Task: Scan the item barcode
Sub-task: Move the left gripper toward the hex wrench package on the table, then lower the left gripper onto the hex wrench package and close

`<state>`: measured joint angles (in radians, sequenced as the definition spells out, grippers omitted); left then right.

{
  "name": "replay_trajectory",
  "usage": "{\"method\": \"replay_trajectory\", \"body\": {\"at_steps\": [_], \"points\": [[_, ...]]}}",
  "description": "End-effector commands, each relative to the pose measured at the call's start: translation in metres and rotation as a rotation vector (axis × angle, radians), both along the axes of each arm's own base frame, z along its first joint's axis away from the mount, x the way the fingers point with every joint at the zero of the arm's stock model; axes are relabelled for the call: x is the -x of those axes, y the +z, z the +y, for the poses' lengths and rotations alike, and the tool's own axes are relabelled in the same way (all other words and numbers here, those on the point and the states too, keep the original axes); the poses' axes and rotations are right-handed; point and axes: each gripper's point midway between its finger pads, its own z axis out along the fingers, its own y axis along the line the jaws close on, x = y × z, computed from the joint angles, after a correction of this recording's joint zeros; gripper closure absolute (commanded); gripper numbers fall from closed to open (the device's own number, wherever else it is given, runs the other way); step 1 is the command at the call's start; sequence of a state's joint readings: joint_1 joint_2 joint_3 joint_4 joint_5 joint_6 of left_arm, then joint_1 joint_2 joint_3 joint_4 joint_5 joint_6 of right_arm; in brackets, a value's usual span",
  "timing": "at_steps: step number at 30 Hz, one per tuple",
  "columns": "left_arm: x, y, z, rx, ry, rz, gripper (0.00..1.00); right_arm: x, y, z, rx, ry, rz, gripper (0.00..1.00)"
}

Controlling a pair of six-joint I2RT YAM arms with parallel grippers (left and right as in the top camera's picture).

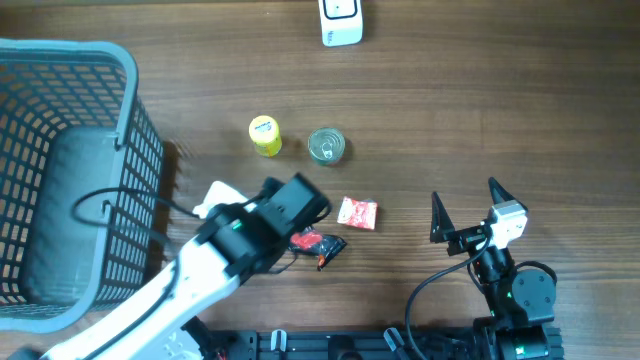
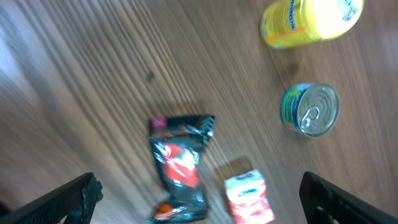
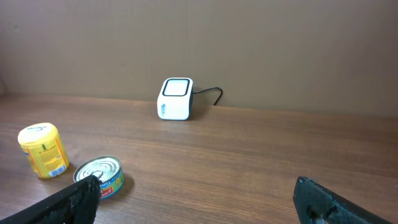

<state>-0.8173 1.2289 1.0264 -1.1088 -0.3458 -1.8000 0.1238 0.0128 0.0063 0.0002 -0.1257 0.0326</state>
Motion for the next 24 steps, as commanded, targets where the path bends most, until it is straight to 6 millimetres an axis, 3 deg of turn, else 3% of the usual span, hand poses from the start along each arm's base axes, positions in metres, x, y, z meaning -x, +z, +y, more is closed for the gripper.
{"method": "replay_trajectory", "body": {"at_steps": [1,8,15,24], "points": [[-0.003,-0.03,-0.028,0.067,0.07,0.098,0.0,0.0,0.001,-0.001,0.005,-0.01,-0.007,0.0],[0.006,-0.074,-0.046,0.042,0.061,0.267,0.0,0.0,0.001,-0.001,0.006,-0.01,-0.008,0.0],[0.022,-0.083,-0.046,0.02,0.036,0.348,0.0,0.0,0.001,-0.001,0.005,-0.01,-0.008,0.0],[0.01,-0.1,-0.059,0.081,-0.006,0.287,0.0,0.0,0.001,-0.001,0.005,-0.01,-0.008,0.0]]}}
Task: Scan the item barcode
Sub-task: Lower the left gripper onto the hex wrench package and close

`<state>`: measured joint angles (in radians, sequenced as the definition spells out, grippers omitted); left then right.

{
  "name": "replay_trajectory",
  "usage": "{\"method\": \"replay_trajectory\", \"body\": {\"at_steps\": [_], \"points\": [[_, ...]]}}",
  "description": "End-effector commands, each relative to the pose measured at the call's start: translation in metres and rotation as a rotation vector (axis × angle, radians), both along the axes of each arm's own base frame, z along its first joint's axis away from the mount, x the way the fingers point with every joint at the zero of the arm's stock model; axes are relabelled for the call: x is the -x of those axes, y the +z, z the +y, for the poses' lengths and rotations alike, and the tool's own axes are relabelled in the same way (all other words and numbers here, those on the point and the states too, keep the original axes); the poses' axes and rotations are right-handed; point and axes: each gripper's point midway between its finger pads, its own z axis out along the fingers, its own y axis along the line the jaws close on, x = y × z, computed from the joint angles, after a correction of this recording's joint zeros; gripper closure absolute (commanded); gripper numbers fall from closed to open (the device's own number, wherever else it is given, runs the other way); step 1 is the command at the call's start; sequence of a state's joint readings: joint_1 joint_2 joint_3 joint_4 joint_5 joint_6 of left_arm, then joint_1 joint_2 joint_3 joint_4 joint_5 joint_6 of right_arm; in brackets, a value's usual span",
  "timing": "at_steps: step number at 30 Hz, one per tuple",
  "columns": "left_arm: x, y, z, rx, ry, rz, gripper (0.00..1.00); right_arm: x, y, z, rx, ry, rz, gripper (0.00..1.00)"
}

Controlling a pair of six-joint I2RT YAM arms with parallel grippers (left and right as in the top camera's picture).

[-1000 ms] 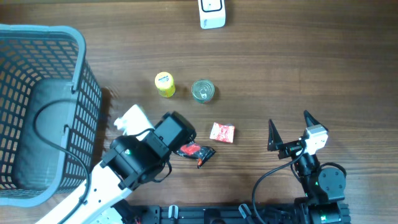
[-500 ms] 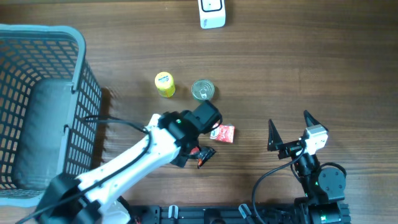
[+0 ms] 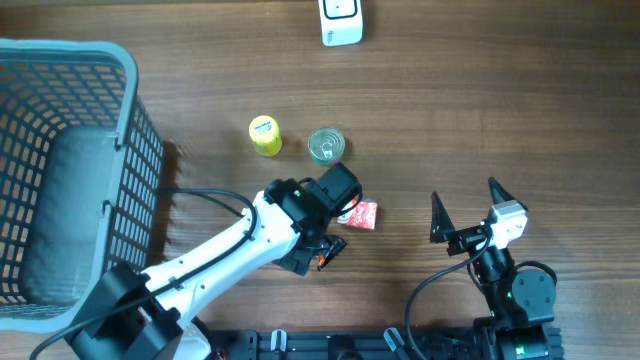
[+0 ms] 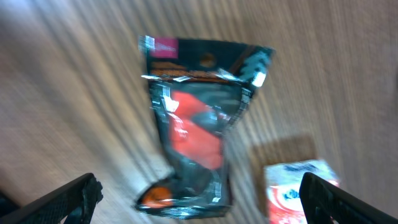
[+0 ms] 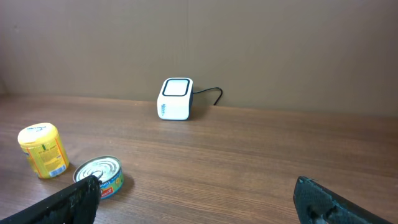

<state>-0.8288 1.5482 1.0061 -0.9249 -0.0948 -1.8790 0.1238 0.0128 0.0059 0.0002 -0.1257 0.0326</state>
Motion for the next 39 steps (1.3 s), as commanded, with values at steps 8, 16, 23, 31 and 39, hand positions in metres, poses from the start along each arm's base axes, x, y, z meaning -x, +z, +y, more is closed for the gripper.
{"method": "replay_trajectory", "body": {"at_steps": [8,16,23,31,39], "points": [[0.003,-0.033,0.006,0.023,0.005,0.0,0.0,0.0,0.001,-0.001,0.005,-0.01,-0.008,0.0],[0.014,-0.045,0.013,0.022,0.041,0.054,0.0,0.0,0.001,-0.001,0.005,-0.01,-0.008,0.0],[0.012,-0.064,-0.006,0.077,0.029,0.092,0.0,0.0,0.001,-0.001,0.005,-0.01,-0.008,0.0],[0.019,-0.08,0.003,0.043,0.052,0.162,0.0,0.0,0.001,-0.001,0.005,-0.01,-0.008,0.0],[0.011,-0.08,0.018,0.026,0.045,0.173,0.03,0.0,0.001,-0.001,0.005,-0.01,-0.008,0.0]]}}
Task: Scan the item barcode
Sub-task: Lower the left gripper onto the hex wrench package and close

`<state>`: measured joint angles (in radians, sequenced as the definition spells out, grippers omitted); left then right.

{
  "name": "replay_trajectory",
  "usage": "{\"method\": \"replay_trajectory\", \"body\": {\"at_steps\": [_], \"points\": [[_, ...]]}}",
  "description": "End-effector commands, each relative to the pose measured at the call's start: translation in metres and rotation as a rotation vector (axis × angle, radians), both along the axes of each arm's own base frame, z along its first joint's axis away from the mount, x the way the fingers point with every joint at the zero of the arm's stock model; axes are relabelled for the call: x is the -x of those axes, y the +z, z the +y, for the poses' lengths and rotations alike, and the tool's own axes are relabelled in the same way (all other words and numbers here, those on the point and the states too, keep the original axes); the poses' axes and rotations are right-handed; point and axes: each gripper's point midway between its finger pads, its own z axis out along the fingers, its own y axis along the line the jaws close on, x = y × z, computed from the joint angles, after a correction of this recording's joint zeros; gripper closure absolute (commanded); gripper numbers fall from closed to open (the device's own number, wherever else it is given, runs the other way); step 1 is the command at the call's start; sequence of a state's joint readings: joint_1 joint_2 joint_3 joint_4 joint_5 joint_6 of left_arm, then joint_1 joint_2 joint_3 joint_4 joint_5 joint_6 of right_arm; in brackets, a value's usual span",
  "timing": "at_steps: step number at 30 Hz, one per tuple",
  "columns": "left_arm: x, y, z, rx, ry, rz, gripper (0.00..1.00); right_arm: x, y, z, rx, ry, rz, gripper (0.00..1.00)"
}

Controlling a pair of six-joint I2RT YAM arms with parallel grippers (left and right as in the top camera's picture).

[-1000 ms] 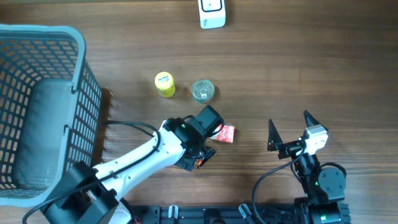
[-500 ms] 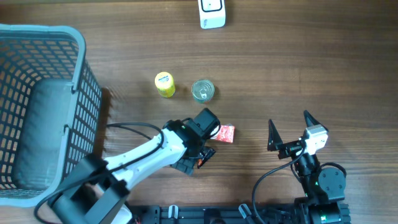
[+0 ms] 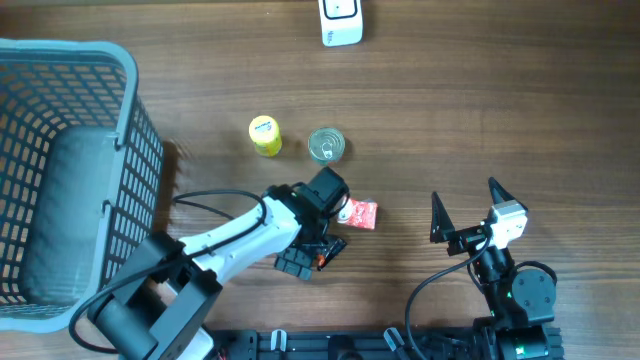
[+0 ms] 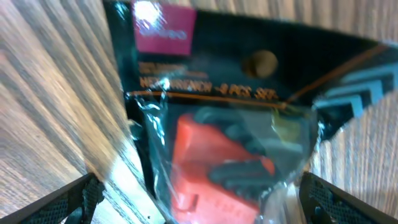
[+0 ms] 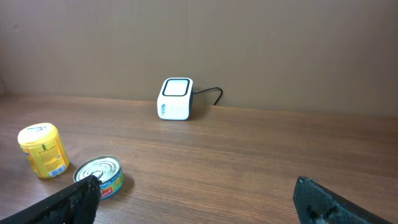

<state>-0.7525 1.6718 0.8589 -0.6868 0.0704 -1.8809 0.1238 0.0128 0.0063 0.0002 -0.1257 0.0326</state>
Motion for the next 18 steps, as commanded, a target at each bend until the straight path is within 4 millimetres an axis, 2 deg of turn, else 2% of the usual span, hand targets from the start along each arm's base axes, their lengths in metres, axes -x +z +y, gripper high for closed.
{"method": "replay_trajectory", "body": {"at_steps": [1,5,7,9,12,16,18], "points": [[0.002,-0.0158,0.0213,-0.062,-0.03,0.035,0.05,-0.0003,0.0012,-0.0013,0.005,-0.01,-0.008,0.0],[0.0008,-0.0158,0.0225,-0.059,-0.028,0.036,0.21,-0.0003,0.0012,-0.0013,0.005,-0.01,-0.008,0.0],[0.0007,-0.0158,0.0224,-0.059,-0.028,0.036,0.41,-0.0003,0.0012,-0.0013,0.005,-0.01,-0.008,0.0],[0.0007,-0.0158,0.0224,-0.059,-0.028,0.036,0.49,-0.0003,0.0012,-0.0013,0.005,-0.01,-0.007,0.0],[0.0012,-0.0158,0.022,-0.056,-0.028,0.038,0.46,-0.0003,0.0012,-0.0013,0.005,-0.01,-0.007,0.0],[0.0029,-0.0156,0.02,-0.044,-0.028,0.048,0.32,-0.0003,0.0012,-0.0013,0.005,-0.01,-0.007,0.0],[0.0037,-0.0155,0.0192,-0.04,-0.028,0.052,0.32,-0.0003,0.0012,-0.0013,0.005,-0.01,-0.008,0.0]]}}
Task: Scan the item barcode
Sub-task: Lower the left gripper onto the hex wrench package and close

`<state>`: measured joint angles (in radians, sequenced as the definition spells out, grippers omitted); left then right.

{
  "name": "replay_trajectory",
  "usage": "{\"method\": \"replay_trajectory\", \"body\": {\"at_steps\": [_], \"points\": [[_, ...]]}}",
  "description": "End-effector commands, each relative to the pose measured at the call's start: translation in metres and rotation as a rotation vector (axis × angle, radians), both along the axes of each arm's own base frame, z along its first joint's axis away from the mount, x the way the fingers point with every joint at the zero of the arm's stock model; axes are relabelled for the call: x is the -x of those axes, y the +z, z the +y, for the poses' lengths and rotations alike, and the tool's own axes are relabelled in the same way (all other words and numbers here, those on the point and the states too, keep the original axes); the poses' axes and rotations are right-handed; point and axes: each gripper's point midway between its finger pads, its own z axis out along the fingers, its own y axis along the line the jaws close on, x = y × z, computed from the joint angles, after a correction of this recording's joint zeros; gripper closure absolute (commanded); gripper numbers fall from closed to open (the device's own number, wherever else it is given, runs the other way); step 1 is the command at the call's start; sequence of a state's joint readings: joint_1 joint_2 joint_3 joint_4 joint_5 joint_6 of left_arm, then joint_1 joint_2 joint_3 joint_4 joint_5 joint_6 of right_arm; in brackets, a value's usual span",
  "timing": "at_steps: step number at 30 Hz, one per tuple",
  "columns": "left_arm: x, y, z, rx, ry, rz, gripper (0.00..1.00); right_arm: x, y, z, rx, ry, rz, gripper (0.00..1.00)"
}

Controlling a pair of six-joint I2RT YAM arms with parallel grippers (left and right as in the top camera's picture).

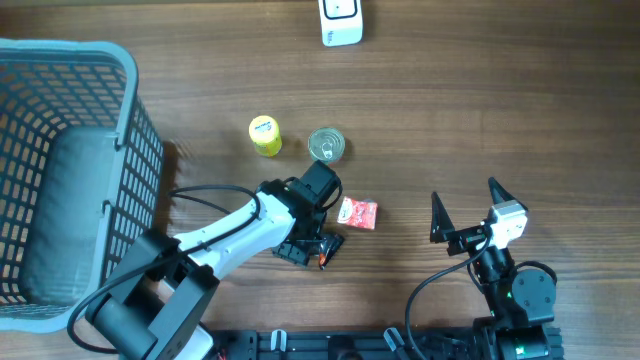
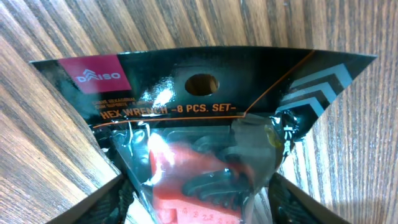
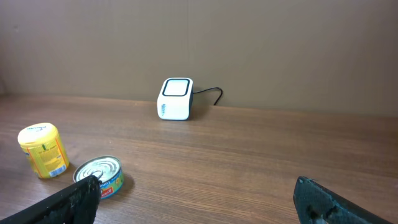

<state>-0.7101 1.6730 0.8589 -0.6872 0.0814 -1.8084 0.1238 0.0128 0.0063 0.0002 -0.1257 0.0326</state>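
Note:
A black hex wrench packet (image 2: 199,112) with a red holder inside lies flat on the wooden table. My left gripper (image 2: 198,199) is down over its lower end, its fingers (image 2: 106,205) pressed against both sides of the plastic. From overhead the left gripper (image 1: 303,243) covers most of the packet (image 1: 330,246). The white barcode scanner (image 1: 340,22) stands at the far edge, also in the right wrist view (image 3: 176,98). My right gripper (image 1: 466,195) rests open at the near right, holding nothing.
A yellow can (image 1: 265,135) and a tin can (image 1: 326,146) stand behind the packet. A small red and white pack (image 1: 358,213) lies just right of it. A large grey mesh basket (image 1: 130,110) fills the left side.
The left gripper's fingers stood wide of the packet and now press on its two sides. The view of the packet has sharpened and shifted slightly. The right arm has not moved.
The left gripper was open, high above the packet, with the cans in view. Then it was lower and centred over the packet. Then it was close down on it, still open. Now its fingers have come in onto the packet. The right arm stayed still throughout.

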Motion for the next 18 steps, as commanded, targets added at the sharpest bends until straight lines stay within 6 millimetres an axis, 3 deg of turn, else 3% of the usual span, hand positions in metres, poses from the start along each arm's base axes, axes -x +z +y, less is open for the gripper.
{"method": "replay_trajectory", "body": {"at_steps": [1,3,5,11,13,18], "points": [[0.011,-0.015,0.012,-0.046,0.002,0.052,0.32,0.0,0.001,-0.001,0.005,-0.01,-0.008,0.0],[0.012,-0.015,0.01,-0.039,0.0,0.058,0.36,0.0,0.001,-0.001,0.005,-0.01,-0.007,0.0],[0.013,-0.015,0.01,-0.036,-0.002,0.061,0.5,0.0,0.001,-0.001,0.005,-0.01,-0.008,0.0],[0.017,-0.015,0.005,-0.026,-0.015,0.068,0.67,0.0,0.001,-0.001,0.005,-0.01,-0.008,0.0],[0.017,-0.015,0.004,-0.019,-0.015,0.074,0.77,0.0,0.001,-0.001,0.005,-0.01,-0.008,0.0],[0.019,-0.014,0.0,0.005,-0.016,0.087,0.83,0.0,0.001,-0.001,0.005,-0.01,-0.008,0.0]]}}
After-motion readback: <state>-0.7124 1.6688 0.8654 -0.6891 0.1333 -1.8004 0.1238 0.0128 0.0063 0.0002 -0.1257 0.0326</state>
